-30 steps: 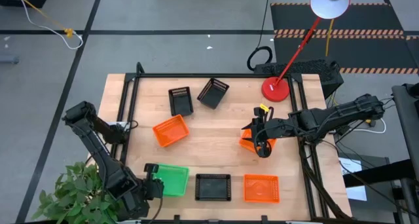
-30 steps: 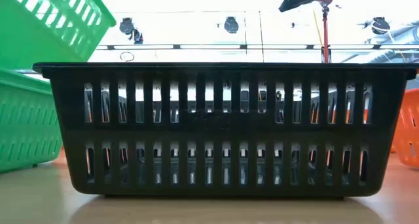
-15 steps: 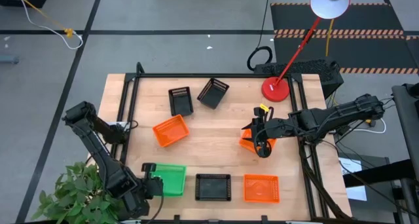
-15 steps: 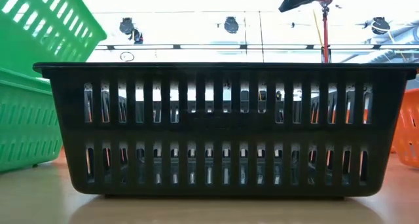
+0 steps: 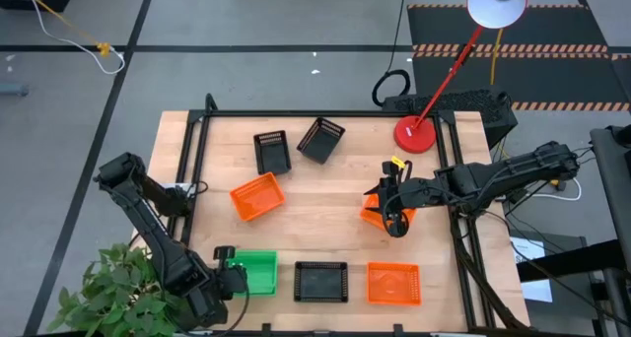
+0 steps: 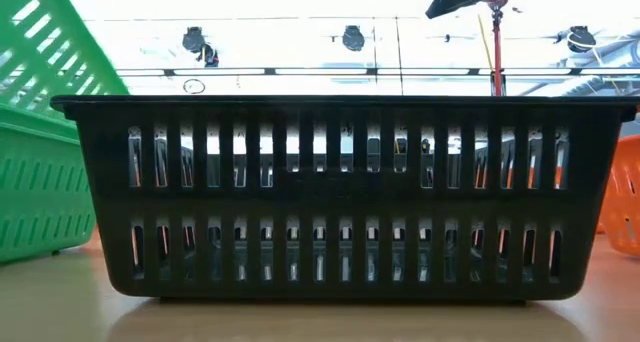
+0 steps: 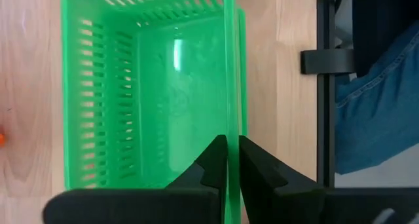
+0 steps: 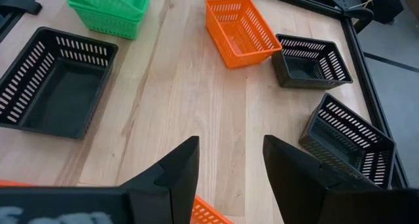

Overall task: Stack baskets by color
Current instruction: Stack the top green bin on top of the bottom green bin

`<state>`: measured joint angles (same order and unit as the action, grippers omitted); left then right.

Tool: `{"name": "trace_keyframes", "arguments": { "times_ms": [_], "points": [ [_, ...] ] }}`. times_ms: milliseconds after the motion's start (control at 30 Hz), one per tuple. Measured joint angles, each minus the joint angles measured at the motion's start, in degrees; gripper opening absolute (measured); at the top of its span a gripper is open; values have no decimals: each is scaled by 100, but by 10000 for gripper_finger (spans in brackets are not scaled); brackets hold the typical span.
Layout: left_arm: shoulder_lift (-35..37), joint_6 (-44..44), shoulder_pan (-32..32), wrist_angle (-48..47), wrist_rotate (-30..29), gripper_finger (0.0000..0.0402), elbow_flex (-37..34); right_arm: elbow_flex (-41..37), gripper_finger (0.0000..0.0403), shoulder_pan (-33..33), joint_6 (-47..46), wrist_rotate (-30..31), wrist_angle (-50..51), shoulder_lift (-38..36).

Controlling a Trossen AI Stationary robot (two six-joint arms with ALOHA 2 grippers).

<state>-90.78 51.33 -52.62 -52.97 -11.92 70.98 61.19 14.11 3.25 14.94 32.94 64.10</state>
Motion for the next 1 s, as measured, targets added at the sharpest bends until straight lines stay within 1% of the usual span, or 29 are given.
{"name": "trace_keyframes", "arguments": {
  "times_ms": [167, 467, 600, 667, 733, 900, 933, 1000],
  "points": [
    [0, 188, 13, 14, 0, 37, 0, 0, 164, 0, 1, -2, -10, 0],
    [0, 284, 26, 17, -147, 95, 0, 0, 164, 0, 0, -2, -10, 0],
    [0, 286, 48, 126, -114, 105, -2, 0, 164, 0, 0, -4, -10, 0],
    [0, 280, 48, 214, -110, 98, -2, 0, 164, 0, 5, -4, -10, 0],
    [0, 216, 48, 322, -119, 82, -2, 0, 164, 0, 22, -3, -10, 0],
    [0, 196, 48, 326, -239, 17, -2, 0, 164, 0, 22, -4, -10, 0],
    [0, 200, 48, 326, -251, 10, -2, 0, 164, 0, 22, -4, -10, 0],
    [2, 226, 48, 323, -262, 11, -2, 0, 164, 0, 22, -4, -10, 0]
  ]
}}
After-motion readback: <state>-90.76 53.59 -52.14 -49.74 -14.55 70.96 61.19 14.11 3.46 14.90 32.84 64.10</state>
